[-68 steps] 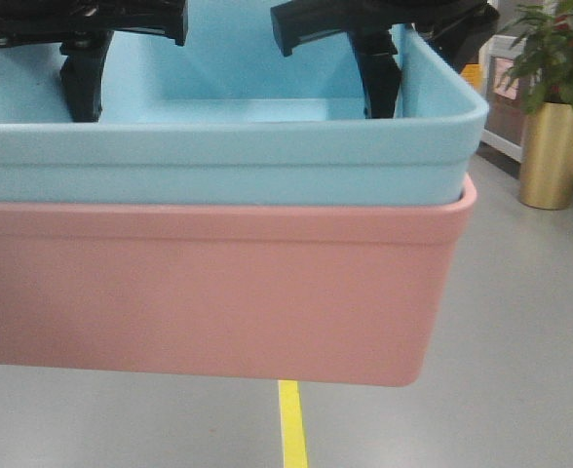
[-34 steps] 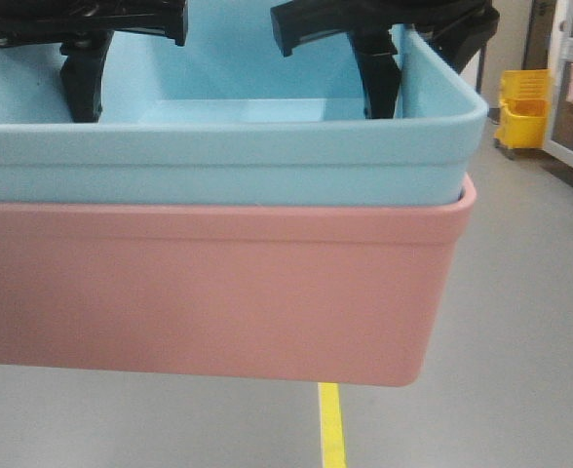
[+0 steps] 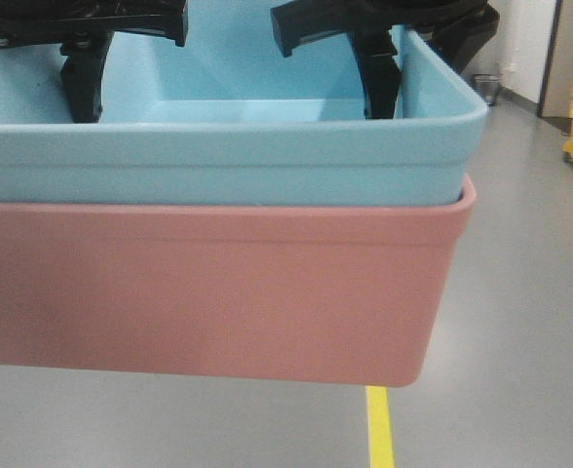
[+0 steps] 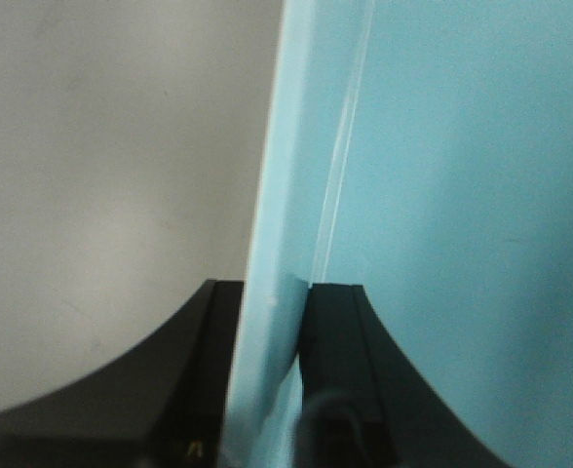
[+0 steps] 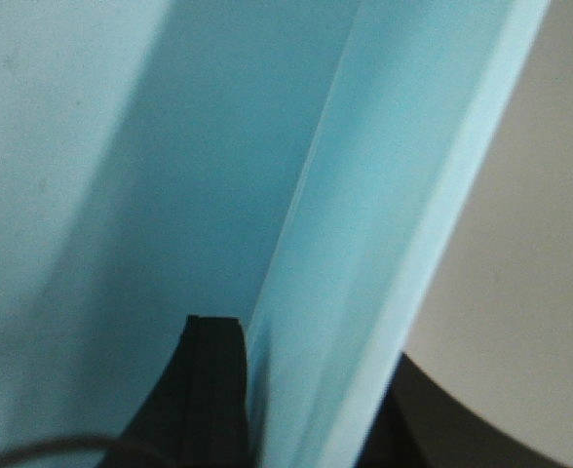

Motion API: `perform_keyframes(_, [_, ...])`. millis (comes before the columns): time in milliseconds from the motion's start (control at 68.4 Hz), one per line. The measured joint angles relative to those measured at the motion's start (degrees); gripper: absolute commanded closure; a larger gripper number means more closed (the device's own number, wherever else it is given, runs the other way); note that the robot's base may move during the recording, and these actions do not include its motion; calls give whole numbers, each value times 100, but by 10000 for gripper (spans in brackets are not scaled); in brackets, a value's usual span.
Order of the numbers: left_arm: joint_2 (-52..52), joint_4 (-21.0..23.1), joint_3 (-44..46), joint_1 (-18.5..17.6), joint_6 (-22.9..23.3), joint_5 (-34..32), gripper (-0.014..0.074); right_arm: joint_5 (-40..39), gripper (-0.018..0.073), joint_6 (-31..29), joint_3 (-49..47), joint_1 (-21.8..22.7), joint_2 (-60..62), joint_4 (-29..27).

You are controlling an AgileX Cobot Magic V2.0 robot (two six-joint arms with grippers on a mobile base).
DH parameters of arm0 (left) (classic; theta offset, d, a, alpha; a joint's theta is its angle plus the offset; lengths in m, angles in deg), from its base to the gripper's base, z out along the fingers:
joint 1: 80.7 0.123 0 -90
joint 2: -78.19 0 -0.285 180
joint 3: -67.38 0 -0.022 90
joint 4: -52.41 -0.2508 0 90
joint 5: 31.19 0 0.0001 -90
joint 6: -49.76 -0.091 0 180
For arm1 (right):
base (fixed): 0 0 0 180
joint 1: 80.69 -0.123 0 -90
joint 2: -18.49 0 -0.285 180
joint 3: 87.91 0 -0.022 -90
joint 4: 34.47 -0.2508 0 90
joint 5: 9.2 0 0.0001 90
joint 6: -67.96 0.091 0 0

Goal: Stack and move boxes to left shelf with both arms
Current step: 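Hold the stack with both grippers while driving along the yellow floor line, then keep holding the stack with both grippers while driving past the blue-crate shelves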

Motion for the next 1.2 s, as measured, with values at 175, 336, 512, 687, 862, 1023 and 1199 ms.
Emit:
perform_keyframes(175, [5,0,0,0,0,0,600,0,503,0,0,0,0,0])
perform_keyframes(336, [5,0,0,0,0,0,600,0,503,0,0,0,0,0])
perform_keyframes(512, [14,0,0,0,0,0,600,0,503,0,0,0,0,0])
perform_keyframes(687, [33,0,0,0,0,-3,600,0,503,0,0,0,0,0])
perform_keyframes(862, [33,0,0,0,0,-12,600,0,503,0,0,0,0,0])
perform_keyframes(1023, [42,0,0,0,0,-12,600,0,503,0,0,0,0,0])
perform_keyframes(1199, [56,0,0,0,0,-25,600,0,503,0,0,0,-13,0])
